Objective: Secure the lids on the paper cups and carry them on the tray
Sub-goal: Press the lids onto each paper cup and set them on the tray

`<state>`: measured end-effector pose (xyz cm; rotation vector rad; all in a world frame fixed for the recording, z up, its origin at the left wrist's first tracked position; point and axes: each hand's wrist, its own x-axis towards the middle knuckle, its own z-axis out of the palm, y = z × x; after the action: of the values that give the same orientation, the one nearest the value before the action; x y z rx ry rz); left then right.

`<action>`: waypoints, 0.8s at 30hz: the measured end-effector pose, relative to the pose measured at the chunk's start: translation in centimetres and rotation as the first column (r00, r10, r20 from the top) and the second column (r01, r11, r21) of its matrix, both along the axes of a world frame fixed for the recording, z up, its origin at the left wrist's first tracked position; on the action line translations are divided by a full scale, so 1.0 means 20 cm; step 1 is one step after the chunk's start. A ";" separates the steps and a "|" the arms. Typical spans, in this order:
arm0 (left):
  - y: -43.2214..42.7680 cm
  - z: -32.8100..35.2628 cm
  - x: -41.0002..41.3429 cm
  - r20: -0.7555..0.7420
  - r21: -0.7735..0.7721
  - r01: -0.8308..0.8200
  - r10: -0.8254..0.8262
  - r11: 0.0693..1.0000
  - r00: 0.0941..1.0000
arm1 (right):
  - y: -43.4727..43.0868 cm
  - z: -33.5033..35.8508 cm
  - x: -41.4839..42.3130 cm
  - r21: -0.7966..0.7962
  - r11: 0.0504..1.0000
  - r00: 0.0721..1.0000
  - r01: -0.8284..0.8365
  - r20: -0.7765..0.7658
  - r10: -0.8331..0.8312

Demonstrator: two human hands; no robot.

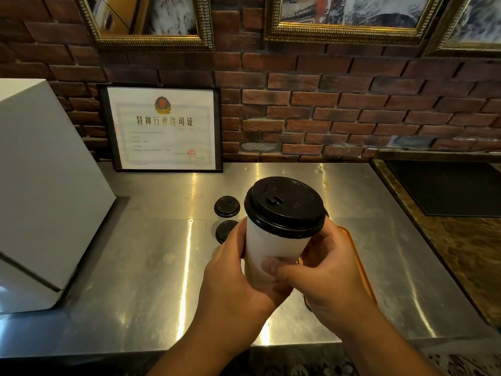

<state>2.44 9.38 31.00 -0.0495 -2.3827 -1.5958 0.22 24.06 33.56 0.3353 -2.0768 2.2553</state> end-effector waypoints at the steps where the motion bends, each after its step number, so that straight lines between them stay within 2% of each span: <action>1: 0.00 -0.01 0.00 -0.005 -0.006 -0.002 0.002 1.000 1.000 | 0.00 0.00 0.00 -0.004 1.000 1.000 -0.009 0.013 0.009; 5: -0.01 -0.02 0.01 -0.010 -0.013 0.022 -0.022 1.000 1.000 | 0.01 0.00 0.01 0.009 0.999 0.998 -0.034 0.056 0.034; 12: -0.01 -0.04 0.01 0.019 -0.008 0.024 -0.024 1.000 1.000 | 0.01 0.01 -0.01 -0.002 1.000 0.999 -0.016 0.046 0.016; 16: -0.01 -0.05 0.01 0.021 0.021 -0.012 0.012 1.000 1.000 | 0.01 0.00 0.01 0.042 0.999 0.997 -0.030 0.066 0.028; 24: -0.01 -0.06 0.03 0.022 0.002 0.040 -0.040 0.999 0.999 | 0.02 0.02 0.01 0.055 0.998 0.998 -0.043 0.054 0.040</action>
<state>3.01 9.27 29.80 -0.0809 -2.4112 -1.6247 0.37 24.51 34.06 0.3286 -2.1831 2.2561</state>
